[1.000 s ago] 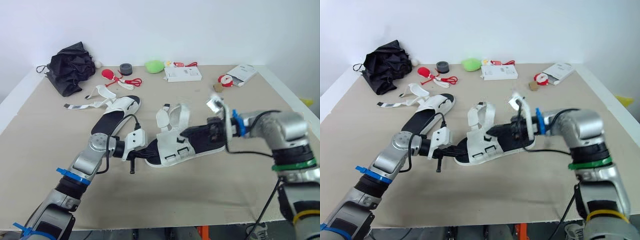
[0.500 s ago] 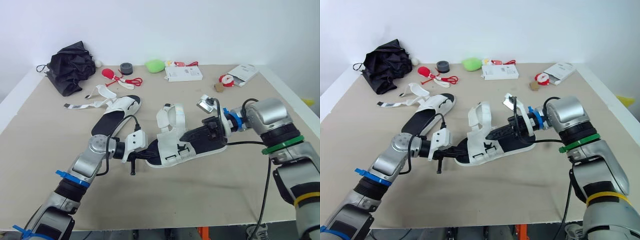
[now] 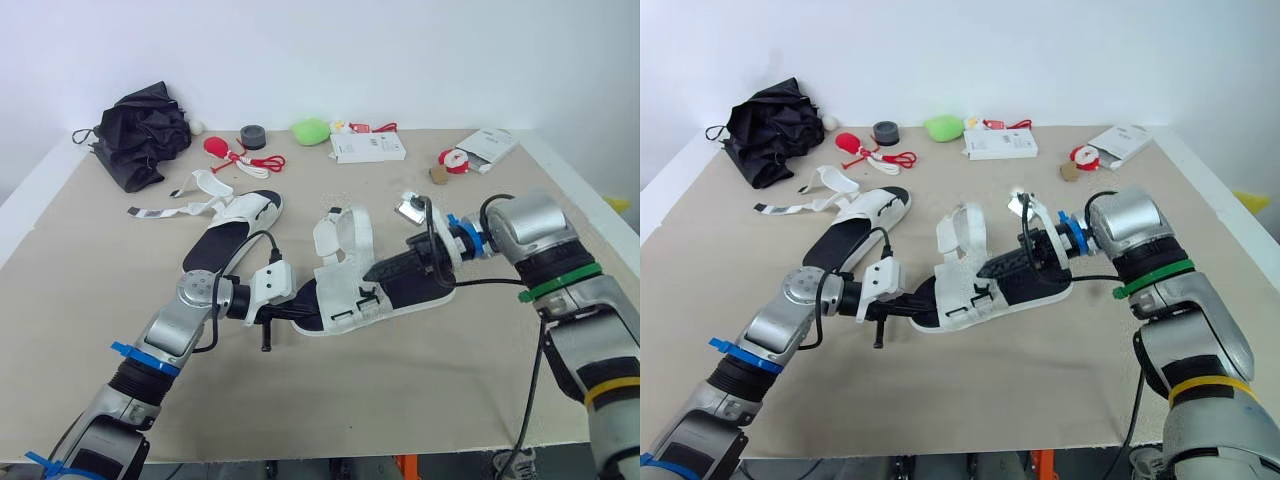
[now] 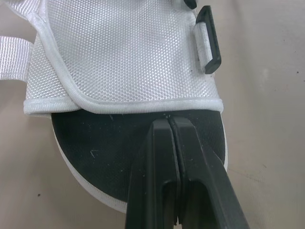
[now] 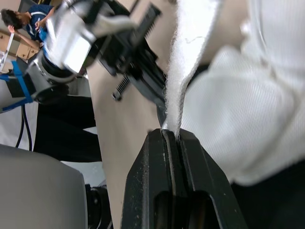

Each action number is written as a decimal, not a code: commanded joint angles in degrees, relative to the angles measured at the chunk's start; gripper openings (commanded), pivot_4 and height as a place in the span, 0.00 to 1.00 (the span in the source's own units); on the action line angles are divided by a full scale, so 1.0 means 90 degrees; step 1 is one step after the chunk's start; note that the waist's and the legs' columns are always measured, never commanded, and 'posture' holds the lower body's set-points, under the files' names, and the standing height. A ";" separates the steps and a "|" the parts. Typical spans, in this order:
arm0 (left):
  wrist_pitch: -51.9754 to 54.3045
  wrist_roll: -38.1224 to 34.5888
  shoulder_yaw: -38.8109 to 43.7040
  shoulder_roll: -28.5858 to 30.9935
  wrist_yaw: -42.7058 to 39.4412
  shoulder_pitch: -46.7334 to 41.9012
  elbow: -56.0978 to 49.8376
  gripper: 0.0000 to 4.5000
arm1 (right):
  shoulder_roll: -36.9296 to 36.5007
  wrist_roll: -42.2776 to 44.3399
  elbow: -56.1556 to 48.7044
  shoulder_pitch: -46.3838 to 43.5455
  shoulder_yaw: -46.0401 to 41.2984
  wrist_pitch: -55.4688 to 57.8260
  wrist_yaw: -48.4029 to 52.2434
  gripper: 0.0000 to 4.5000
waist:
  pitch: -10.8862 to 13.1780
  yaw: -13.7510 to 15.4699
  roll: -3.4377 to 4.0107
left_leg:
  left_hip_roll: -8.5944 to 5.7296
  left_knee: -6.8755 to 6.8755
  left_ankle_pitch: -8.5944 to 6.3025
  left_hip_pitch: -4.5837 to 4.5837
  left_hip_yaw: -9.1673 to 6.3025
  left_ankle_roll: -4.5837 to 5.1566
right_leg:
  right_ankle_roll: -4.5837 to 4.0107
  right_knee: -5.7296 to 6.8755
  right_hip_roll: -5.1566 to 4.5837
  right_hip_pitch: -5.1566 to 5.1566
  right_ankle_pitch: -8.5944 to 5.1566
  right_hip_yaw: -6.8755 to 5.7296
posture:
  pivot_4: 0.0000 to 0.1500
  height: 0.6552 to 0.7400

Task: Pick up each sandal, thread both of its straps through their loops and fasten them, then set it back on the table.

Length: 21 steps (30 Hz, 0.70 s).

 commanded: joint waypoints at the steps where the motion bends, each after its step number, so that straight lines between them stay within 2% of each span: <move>1: 0.0204 0.0157 -0.0406 0.0009 -0.0062 0.0280 0.0211 0.00 | -0.0126 0.0128 -0.0433 0.0157 0.0040 0.0211 0.0260 0.01 | -0.0004 -0.0004 0.0006 | 0.0000 0.0000 0.0000 0.0000 0.0002 0.0000 | 0.0000 0.0000 0.0000 -0.0001 0.0000 0.0001 | 1.00 1.00; 13: 0.0221 0.0160 -0.0393 0.0008 -0.0045 0.0305 0.0202 0.00 | -0.0147 0.0036 -0.0205 -0.0158 0.0233 0.0208 0.0381 0.01 | -0.0004 -0.0001 0.0006 | -0.0001 0.0000 -0.0001 0.0003 -0.0001 0.0001 | 0.0000 0.0000 0.0000 0.0002 -0.0002 -0.0002 | 1.00 1.00; 17: 0.0222 0.0158 -0.0388 0.0006 -0.0039 0.0299 0.0218 0.00 | -0.0269 0.0636 -0.0368 -0.0544 0.0257 0.0525 0.0394 0.01 | -0.0003 -0.0001 0.0006 | -0.0001 0.0000 -0.0001 0.0002 -0.0001 0.0001 | -0.0001 0.0001 -0.0001 0.0001 -0.0002 -0.0001 | 1.00 1.00; 21: 0.0219 0.0160 -0.0379 -0.0016 -0.0014 0.0299 0.0232 0.00 | -0.0555 0.0928 -0.0725 -0.0482 0.0588 0.0518 0.0394 0.01 | -0.0003 0.0002 0.0006 | -0.0002 -0.0001 -0.0002 0.0001 -0.0003 0.0001 | -0.0001 0.0000 -0.0006 0.0001 -0.0002 -0.0005 | 1.00 1.00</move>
